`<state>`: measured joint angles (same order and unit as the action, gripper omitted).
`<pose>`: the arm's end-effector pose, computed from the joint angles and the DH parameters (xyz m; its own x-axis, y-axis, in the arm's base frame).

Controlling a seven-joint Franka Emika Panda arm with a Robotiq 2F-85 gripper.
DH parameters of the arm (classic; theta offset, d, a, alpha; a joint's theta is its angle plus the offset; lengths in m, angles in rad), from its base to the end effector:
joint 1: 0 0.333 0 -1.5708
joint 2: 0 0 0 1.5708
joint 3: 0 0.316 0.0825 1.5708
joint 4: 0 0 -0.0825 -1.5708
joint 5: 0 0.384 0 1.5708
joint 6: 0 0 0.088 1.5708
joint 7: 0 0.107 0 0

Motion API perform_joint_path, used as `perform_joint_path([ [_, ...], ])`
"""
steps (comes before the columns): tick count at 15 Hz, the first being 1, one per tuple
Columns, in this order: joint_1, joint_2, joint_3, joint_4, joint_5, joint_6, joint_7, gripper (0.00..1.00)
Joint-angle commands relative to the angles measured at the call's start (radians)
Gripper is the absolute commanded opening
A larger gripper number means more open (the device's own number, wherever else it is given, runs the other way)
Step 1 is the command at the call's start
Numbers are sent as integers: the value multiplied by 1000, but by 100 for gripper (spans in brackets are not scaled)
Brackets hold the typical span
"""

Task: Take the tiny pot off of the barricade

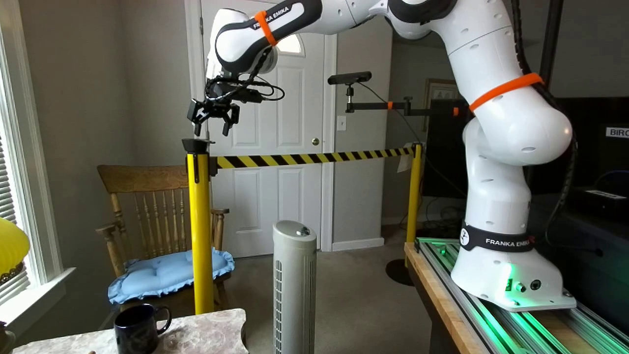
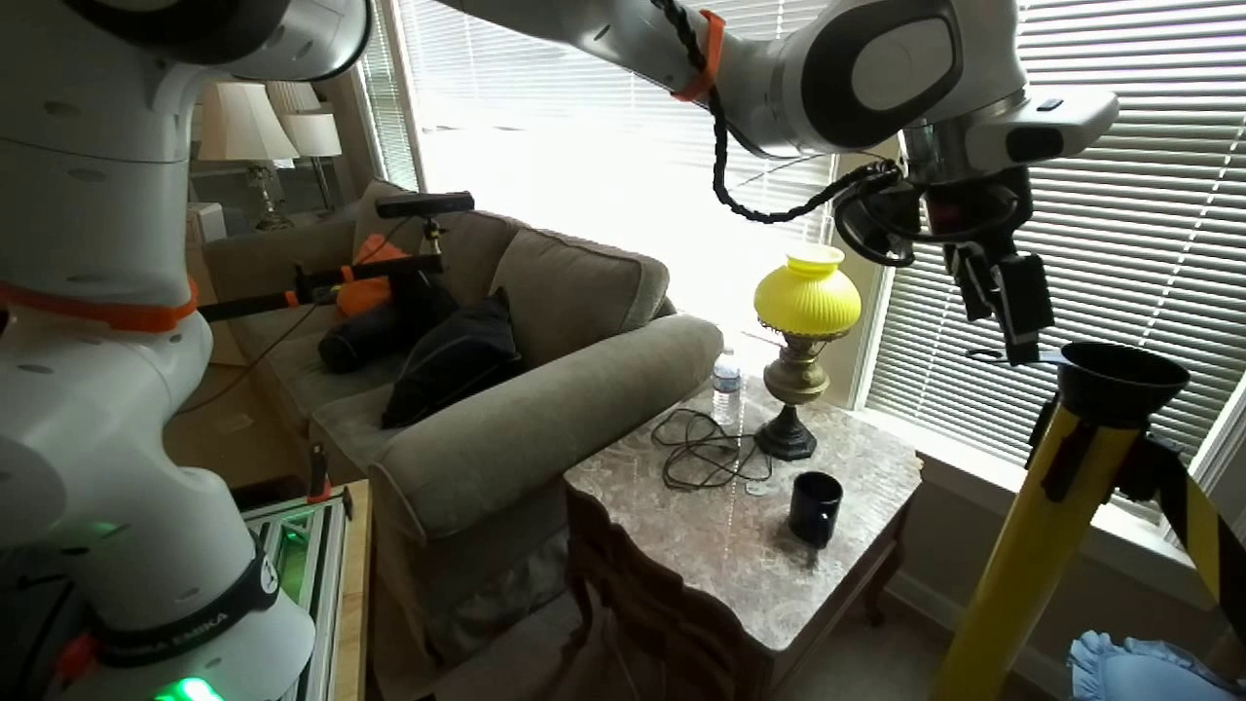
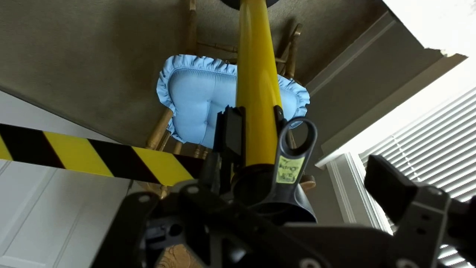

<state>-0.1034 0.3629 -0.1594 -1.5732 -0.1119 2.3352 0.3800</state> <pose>0.6789 -0.1687 0.4775 0.7714 -0.4819 0.4155 -0.5324 -0.8465 0.0066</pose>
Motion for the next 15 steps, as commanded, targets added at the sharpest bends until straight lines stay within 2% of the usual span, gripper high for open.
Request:
perform_joint_path([
  [1, 10, 47, -14, 38, 1, 28, 15, 100],
  [6, 10, 85, -26, 59, 3, 82, 29, 100],
  [10, 5, 103, -25, 74, 24, 80, 20, 100],
  [12, 6, 112, -27, 82, 26, 91, 24, 73],
  [15, 8, 118, -29, 87, 24, 104, 27, 49],
])
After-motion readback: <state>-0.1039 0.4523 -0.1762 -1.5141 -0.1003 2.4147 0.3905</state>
